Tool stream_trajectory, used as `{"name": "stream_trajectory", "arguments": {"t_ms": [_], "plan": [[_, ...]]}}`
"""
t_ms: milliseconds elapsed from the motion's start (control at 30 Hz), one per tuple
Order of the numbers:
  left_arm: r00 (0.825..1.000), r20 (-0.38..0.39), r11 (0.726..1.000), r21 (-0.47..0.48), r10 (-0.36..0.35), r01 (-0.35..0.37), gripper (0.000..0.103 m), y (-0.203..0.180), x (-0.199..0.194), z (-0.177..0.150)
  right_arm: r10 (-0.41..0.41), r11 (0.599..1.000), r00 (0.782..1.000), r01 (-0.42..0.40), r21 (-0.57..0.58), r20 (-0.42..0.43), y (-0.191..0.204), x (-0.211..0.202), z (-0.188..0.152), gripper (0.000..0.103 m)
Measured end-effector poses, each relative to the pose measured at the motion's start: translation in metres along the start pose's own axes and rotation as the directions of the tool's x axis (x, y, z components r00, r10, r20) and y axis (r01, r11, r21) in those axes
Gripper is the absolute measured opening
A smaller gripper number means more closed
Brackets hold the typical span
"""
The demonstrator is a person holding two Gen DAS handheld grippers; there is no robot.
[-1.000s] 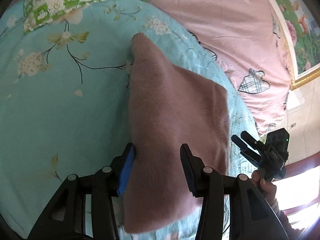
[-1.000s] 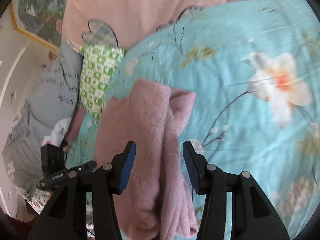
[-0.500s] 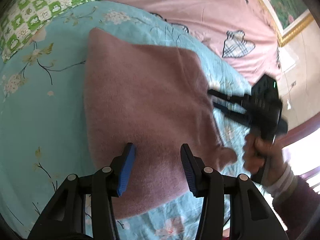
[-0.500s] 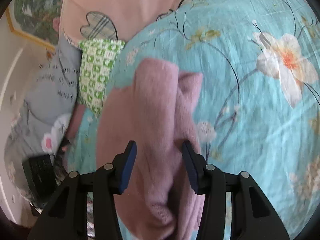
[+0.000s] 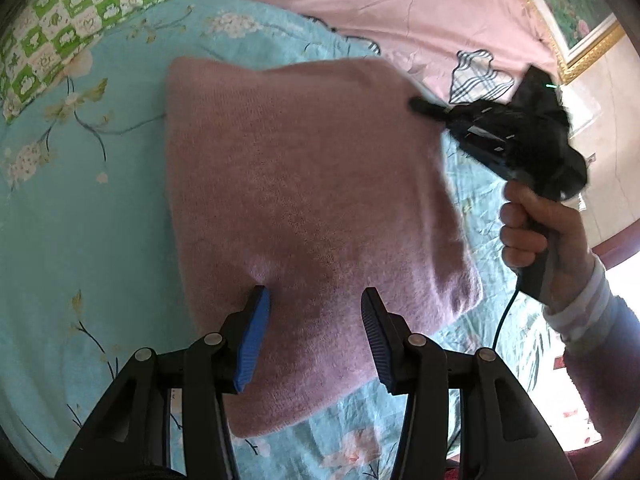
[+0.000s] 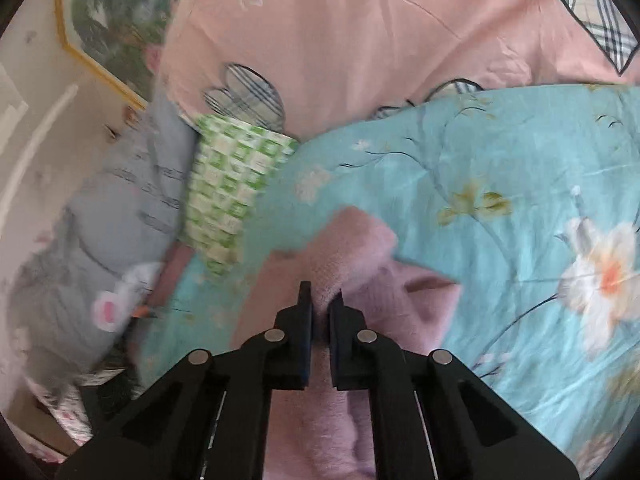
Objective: Fold small clothes
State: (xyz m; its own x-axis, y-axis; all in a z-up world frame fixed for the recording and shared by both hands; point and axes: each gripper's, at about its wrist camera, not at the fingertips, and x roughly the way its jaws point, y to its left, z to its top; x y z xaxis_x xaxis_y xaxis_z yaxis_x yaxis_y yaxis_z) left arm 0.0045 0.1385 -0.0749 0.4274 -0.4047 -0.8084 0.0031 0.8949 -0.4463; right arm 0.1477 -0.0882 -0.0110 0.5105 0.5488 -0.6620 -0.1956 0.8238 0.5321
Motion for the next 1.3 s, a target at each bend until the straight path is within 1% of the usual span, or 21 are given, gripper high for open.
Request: {"name": "stream_trajectory", "arguments": {"t_ms": [67,100,167,233,267,333,400,500,533,567,600,667,767,800,900,967,1033,1100,1167,1233,1300], "plan": [[1.0,-0.01,1.0,-0.005,0.004,-0.004,0.048,0.0,-0.001,-0.003,-0.046,0.997,0.996,0.05,0.051,-0.07,-0.017,0.014,-0.009,0.009],[1.0,-0.006,1.0,-0.003,0.009,-0.009,0.048,0.0,-0.005,-0.006,-0.038,0.996,0.996,0.044,0.073,-0.077,-0.023,0.012,-0.015,0.012],[0.999,-0.001,0.999,-0.004,0.035,-0.035,0.051,0.003,-0.015,-0.013,0.005,0.995,0.999,0.0,0.1,-0.048,-0.027,-0.006,-0.03,0.012],[0.999,0.002,0.999,-0.033,0.042,-0.042,0.055,0.011,-0.021,-0.02,0.031,0.996,0.999,-0.028,0.09,-0.038,-0.025,-0.027,-0.05,0.019],[0.999,0.001,0.998,-0.045,0.041,-0.041,0.055,0.014,-0.023,-0.023,0.044,0.995,0.998,-0.04,0.086,-0.041,-0.024,-0.035,-0.06,0.025],[0.999,-0.006,0.996,-0.084,0.042,-0.043,0.055,0.025,-0.024,-0.03,0.073,0.996,0.995,-0.068,0.065,-0.074,-0.02,-0.045,-0.082,0.029],[0.999,-0.018,0.991,-0.125,0.048,-0.05,0.055,0.035,-0.021,-0.036,0.067,0.997,0.992,-0.063,0.047,-0.105,-0.02,-0.05,-0.101,0.03],[0.999,-0.024,0.987,-0.154,0.035,-0.038,0.055,0.038,-0.015,-0.039,0.06,0.997,0.988,-0.051,0.063,-0.146,-0.024,-0.047,-0.13,0.031],[0.999,-0.027,0.988,-0.151,0.034,-0.038,0.055,0.038,-0.014,-0.041,0.039,0.998,0.987,-0.031,0.052,-0.157,-0.024,-0.045,-0.136,0.03],[0.999,-0.034,0.989,-0.145,0.039,-0.044,0.055,0.037,-0.013,-0.042,0.018,0.999,0.986,-0.01,0.047,-0.164,-0.025,-0.044,-0.139,0.011],[0.998,-0.039,0.989,-0.137,0.046,-0.051,0.055,0.035,-0.01,-0.042,0.009,0.999,0.987,0.0,0.052,-0.159,-0.026,-0.046,-0.141,0.004],[0.998,-0.048,0.991,-0.12,0.052,-0.057,0.055,0.031,-0.004,-0.044,-0.024,0.998,0.992,0.031,0.052,-0.122,-0.029,-0.055,-0.141,0.004],[0.993,-0.081,0.989,-0.116,0.08,-0.089,0.055,0.033,0.015,-0.047,-0.149,0.989,0.978,0.148,-0.016,-0.146,-0.039,-0.047,-0.146,0.004],[0.992,-0.097,0.988,-0.126,0.081,-0.093,0.056,0.035,0.021,-0.049,-0.169,0.985,0.973,0.169,-0.016,-0.159,-0.044,-0.04,-0.149,0.003],[0.991,-0.106,0.984,-0.151,0.078,-0.094,0.056,0.04,0.025,-0.053,-0.167,0.985,0.974,0.173,0.025,-0.154,-0.052,-0.034,-0.153,0.003],[0.991,-0.102,0.984,-0.15,0.082,-0.097,0.055,0.039,0.019,-0.055,-0.173,0.984,0.973,0.177,0.015,-0.152,-0.047,-0.04,-0.153,0.004],[0.992,-0.084,0.984,-0.146,0.094,-0.106,0.055,0.038,0.007,-0.053,-0.17,0.985,0.974,0.173,0.004,-0.152,-0.041,-0.049,-0.151,0.006],[0.994,-0.045,0.984,-0.141,0.101,-0.107,0.055,0.036,-0.01,-0.049,-0.162,0.986,0.978,0.164,0.003,-0.132,-0.035,-0.058,-0.148,0.007],[0.996,0.003,0.988,-0.134,0.084,-0.083,0.055,0.032,-0.027,-0.043,-0.153,0.988,0.985,0.152,-0.026,-0.077,-0.021,-0.071,-0.144,0.007],[0.997,0.054,0.992,-0.117,0.051,-0.045,0.055,0.026,-0.039,-0.032,-0.118,0.991,0.992,0.116,-0.06,-0.037,-0.006,-0.077,-0.142,0.007],[0.996,0.086,0.996,-0.085,0.007,0.0,0.055,0.019,-0.041,-0.017,-0.086,0.991,0.996,0.081,-0.107,-0.037,0.012,-0.07,-0.134,0.007]]}}
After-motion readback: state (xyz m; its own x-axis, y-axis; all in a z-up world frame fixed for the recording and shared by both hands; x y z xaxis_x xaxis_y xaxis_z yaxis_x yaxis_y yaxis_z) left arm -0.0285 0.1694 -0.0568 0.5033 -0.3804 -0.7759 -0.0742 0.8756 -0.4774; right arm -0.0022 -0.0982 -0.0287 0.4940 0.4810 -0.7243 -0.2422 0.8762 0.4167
